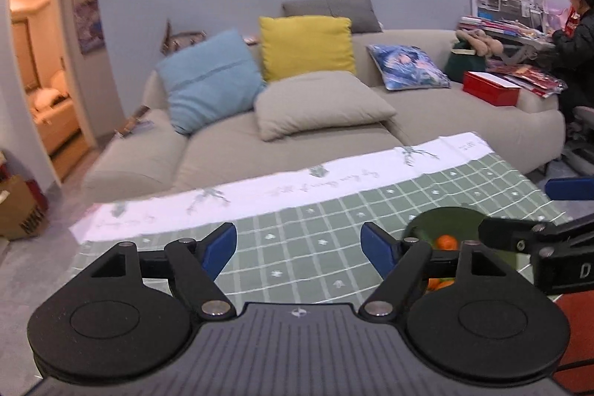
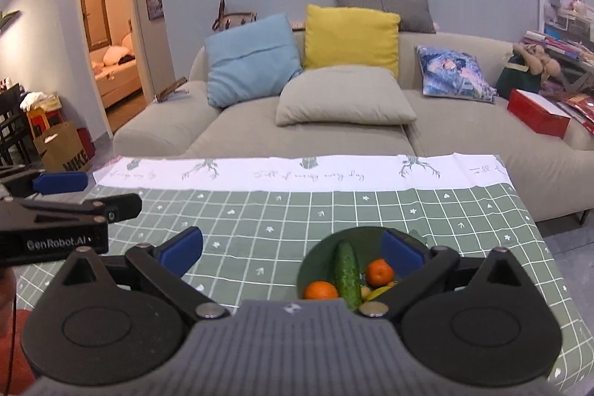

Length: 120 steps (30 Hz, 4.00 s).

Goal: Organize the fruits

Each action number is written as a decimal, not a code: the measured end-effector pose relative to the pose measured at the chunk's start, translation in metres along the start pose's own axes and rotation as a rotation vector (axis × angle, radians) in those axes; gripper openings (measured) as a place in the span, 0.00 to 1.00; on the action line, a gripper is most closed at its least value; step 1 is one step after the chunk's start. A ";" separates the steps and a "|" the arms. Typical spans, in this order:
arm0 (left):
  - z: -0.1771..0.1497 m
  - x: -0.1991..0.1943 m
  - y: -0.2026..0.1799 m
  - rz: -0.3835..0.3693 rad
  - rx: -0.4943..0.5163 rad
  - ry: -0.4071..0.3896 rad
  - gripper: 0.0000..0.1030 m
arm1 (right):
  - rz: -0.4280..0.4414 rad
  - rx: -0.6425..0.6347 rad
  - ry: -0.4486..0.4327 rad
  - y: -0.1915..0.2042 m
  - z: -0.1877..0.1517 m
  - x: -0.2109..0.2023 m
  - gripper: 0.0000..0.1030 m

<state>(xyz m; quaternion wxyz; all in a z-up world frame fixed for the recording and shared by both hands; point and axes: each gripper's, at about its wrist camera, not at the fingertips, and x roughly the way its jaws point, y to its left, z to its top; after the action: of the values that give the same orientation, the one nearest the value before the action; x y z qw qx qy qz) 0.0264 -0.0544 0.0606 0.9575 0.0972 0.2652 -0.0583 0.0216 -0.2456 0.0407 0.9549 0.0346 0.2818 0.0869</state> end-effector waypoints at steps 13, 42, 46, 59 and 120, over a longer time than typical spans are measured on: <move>-0.039 -0.011 0.028 0.010 -0.187 0.125 0.88 | -0.030 -0.032 0.078 0.029 -0.042 -0.006 0.96; -0.061 -0.002 0.027 0.002 -0.208 0.241 0.88 | -0.039 -0.054 0.174 0.036 -0.058 0.010 0.96; -0.061 -0.002 0.027 0.001 -0.207 0.243 0.88 | -0.041 -0.051 0.175 0.035 -0.058 0.010 0.95; -0.061 -0.001 0.028 0.001 -0.212 0.244 0.88 | -0.040 -0.059 0.174 0.035 -0.059 0.011 0.96; -0.057 -0.005 0.031 0.016 -0.215 0.240 0.88 | -0.035 -0.081 0.166 0.042 -0.060 0.010 0.96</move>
<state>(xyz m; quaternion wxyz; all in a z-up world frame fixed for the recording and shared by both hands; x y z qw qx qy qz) -0.0011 -0.0117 0.0196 0.9241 0.0026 0.3819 -0.0101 -0.0090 -0.2016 -0.0097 0.9302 -0.0161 0.3569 0.0841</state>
